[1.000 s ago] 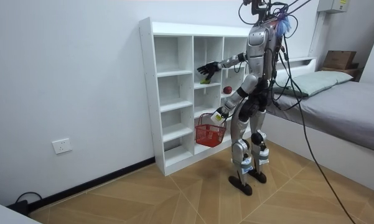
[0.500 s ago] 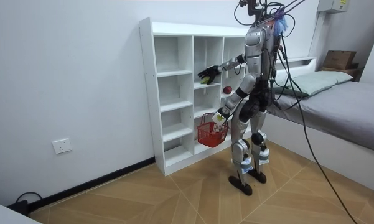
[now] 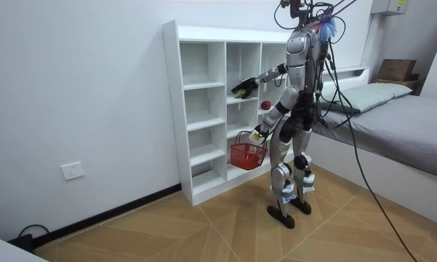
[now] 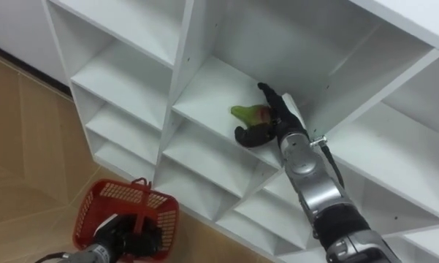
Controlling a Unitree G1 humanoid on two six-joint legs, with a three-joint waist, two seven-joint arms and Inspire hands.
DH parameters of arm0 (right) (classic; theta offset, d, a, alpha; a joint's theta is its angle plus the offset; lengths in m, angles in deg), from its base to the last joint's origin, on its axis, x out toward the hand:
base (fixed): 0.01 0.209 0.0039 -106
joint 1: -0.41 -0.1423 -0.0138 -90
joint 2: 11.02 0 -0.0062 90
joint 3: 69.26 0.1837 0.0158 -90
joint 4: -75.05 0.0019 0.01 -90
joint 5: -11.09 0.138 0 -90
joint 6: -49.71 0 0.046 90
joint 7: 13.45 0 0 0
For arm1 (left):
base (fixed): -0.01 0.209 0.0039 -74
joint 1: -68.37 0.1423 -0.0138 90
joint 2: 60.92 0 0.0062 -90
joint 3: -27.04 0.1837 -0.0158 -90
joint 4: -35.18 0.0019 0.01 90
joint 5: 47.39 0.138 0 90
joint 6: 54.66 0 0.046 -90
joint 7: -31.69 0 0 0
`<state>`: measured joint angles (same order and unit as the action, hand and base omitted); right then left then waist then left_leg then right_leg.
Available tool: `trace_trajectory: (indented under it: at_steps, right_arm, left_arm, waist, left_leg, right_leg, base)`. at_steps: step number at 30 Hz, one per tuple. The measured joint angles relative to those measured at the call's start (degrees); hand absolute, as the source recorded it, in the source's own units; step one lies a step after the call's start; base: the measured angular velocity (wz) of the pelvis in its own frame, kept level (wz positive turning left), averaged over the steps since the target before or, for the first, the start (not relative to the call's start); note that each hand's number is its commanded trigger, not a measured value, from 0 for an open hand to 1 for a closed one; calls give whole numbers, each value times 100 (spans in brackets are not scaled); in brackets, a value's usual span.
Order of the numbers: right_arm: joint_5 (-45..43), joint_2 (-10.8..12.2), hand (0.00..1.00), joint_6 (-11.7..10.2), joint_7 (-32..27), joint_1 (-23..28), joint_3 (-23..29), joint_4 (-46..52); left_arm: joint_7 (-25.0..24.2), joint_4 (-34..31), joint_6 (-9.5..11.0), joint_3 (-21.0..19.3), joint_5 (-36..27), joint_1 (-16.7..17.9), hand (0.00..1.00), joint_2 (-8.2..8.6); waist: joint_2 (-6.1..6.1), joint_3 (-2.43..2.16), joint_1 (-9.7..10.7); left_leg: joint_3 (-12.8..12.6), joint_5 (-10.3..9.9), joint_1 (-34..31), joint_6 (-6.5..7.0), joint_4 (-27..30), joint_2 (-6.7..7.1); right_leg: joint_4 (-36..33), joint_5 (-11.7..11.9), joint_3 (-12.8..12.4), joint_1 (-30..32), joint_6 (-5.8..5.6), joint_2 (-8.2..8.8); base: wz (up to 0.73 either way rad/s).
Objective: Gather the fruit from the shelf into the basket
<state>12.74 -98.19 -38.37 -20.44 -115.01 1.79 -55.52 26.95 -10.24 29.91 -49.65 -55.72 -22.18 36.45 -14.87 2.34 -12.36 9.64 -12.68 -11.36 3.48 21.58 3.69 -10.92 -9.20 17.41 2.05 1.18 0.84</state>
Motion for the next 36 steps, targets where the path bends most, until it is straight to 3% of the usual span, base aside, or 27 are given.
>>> trace_trajectory:
  at_steps: [17, 24, 30, 36]
  right_arm:
    - [-21, 167, 100, -172, -417, -137, 183, -555]
    - [-18, 196, 100, -169, -368, -139, 220, -605]
    - [67, 230, 100, -135, -315, -150, 225, -668]
    - [165, 269, 100, -117, -332, -148, 222, -645]
  left_arm:
    - [0, 170, -163, 52, -10, 0, 100, -2]
    - [1, 170, -167, 51, -11, 0, 100, 4]
    - [1, 168, -168, 54, -10, 2, 100, 23]
    - [2, 166, -168, 58, -13, -7, 100, 22]
  waist:
    - [46, -22, -46]
    - [134, -61, -40]
    - [193, -43, -36]
    - [179, -61, -6]
  left_leg:
    - [53, -2, 108, -1, 3, 12]
    - [55, -1, 125, 1, 4, 18]
    - [86, -2, 187, -2, -19, 17]
    - [83, -1, 196, -1, -40, 16]
  right_leg:
    - [14, -1, 52, -133, -2, -5]
    - [11, -2, 29, -149, -3, 0]
    - [17, -3, 40, -215, -5, -6]
    - [17, -2, 110, -212, -5, 1]
  base:
    - [1]
    - [0]
    - [1]
    - [0]
